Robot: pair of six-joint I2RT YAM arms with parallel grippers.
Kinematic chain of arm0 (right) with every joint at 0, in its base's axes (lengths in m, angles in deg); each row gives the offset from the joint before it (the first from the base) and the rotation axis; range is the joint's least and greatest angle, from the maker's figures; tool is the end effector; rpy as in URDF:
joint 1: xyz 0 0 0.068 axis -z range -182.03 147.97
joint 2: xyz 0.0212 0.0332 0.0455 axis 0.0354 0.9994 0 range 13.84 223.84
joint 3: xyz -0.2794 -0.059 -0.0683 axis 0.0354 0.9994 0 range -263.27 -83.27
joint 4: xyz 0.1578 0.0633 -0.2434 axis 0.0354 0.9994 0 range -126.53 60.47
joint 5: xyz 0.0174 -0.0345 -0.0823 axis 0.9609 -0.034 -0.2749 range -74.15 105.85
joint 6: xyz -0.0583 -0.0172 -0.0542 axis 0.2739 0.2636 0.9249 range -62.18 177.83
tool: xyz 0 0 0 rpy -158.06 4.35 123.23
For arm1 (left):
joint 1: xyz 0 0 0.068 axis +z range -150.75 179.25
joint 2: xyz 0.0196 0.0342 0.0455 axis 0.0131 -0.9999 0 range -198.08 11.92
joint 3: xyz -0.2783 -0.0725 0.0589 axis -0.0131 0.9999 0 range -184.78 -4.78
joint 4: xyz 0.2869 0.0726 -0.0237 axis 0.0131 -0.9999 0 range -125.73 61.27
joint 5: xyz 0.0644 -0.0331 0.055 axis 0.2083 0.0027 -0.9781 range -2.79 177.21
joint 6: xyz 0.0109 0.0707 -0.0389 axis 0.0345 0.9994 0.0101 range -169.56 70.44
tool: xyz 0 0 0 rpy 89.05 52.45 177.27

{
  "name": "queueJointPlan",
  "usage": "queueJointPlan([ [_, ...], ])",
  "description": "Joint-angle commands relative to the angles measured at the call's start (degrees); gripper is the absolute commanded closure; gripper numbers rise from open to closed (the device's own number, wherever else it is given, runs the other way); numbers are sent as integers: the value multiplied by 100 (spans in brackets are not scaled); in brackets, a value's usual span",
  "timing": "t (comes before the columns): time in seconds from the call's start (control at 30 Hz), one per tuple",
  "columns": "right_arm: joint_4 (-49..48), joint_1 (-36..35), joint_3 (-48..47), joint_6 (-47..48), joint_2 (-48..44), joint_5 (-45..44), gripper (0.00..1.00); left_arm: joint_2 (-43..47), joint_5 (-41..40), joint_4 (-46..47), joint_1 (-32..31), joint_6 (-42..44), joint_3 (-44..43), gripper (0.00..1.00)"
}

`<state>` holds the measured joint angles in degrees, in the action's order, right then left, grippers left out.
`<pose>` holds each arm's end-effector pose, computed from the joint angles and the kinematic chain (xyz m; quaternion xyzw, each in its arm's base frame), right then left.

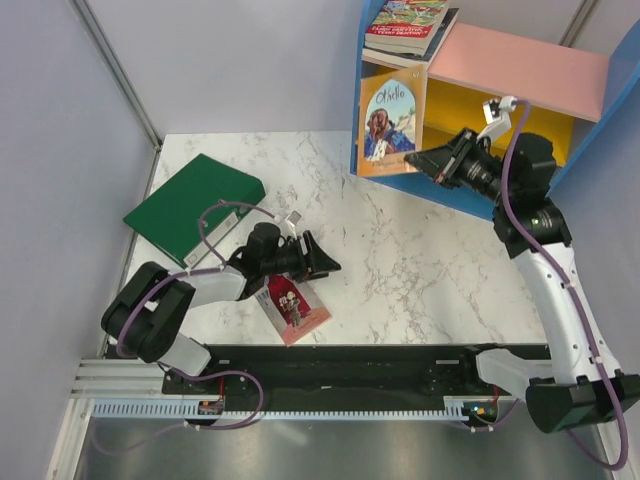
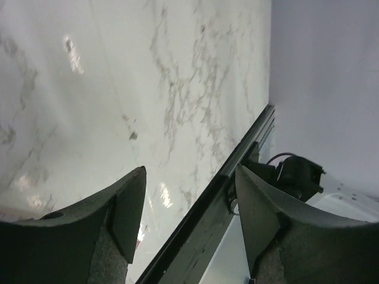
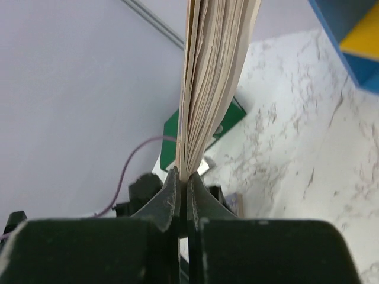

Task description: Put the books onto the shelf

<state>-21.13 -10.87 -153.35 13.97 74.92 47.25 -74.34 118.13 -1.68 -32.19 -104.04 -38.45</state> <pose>0.2760 0.0803 0.4518 0.0438 0.7387 0.4655 0.4855 0.2729 -0.2094 0.1522 -0.0236 0.8273 -0.5153 0.2225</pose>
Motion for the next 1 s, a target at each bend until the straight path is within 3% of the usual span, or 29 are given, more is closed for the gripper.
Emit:
queueJointPlan([
  [0.0,394,-4,-1173,694,622,-81,100,136,-279,318,-230,113,405,32],
  [0.3,754,365,-3150,511,1791,-310,100,-426,-419,933,-757,-98,695,32],
  [0.53,798,1515,-4573,-104,2663,252,100,-840,-481,1083,-1013,-63,642,32],
  [0.67,798,1868,-4953,-368,3163,516,100,-1112,-438,1268,-1031,-72,669,32],
  [0.97,763,1930,-5226,-510,3779,420,100,-1543,-350,1795,-1048,-168,818,33],
])
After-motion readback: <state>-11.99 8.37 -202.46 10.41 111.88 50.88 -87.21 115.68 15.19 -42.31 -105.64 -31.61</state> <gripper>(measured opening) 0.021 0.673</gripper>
